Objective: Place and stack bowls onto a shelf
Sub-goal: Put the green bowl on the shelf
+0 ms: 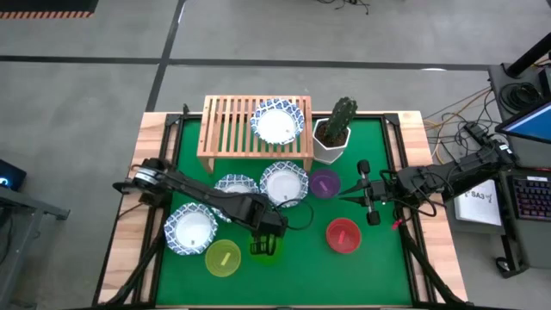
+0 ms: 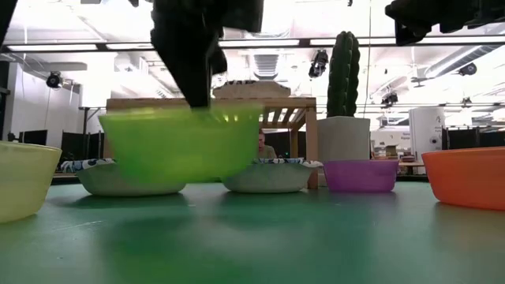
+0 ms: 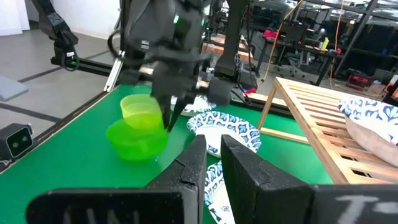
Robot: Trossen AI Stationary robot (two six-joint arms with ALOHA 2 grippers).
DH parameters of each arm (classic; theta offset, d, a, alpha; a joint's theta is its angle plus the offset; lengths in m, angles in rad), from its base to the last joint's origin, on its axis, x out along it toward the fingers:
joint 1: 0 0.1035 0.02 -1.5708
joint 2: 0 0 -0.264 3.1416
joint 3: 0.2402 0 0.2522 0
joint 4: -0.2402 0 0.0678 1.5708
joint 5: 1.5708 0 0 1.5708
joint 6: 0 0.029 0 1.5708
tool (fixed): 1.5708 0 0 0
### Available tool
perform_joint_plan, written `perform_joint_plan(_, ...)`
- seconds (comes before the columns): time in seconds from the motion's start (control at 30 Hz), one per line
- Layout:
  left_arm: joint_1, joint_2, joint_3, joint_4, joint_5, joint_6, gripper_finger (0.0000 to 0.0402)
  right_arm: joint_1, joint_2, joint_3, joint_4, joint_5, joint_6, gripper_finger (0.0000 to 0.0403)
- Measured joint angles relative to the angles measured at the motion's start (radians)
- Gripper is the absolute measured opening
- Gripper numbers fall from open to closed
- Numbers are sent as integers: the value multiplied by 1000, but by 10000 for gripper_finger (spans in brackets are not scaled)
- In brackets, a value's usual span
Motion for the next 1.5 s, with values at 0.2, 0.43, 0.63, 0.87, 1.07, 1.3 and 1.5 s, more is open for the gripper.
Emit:
perform_joint_plan(0.2,45,-62,85,-128,-5,57,0,0,0,0,-6,0,0,38)
perform_joint_plan(0.43,128,-160,160,-192,-9,116,0,0,0,0,-6,0,6,38)
perform_joint_plan(0.63,239,-305,165,-328,-95,161,0,0,0,0,-7,0,8,38)
perform_joint_plan(0.87,498,-437,160,-386,-156,158,0,0,0,0,-9,0,10,38)
perform_joint_plan(1.07,805,-470,160,-391,-108,163,0,0,0,0,-9,0,12,38)
perform_joint_plan(1.3,1089,-415,159,-389,-46,152,0,0,0,0,-9,4,11,38)
perform_joint_plan(1.5,1180,-346,159,-391,25,185,0,0,0,0,-25,28,12,38)
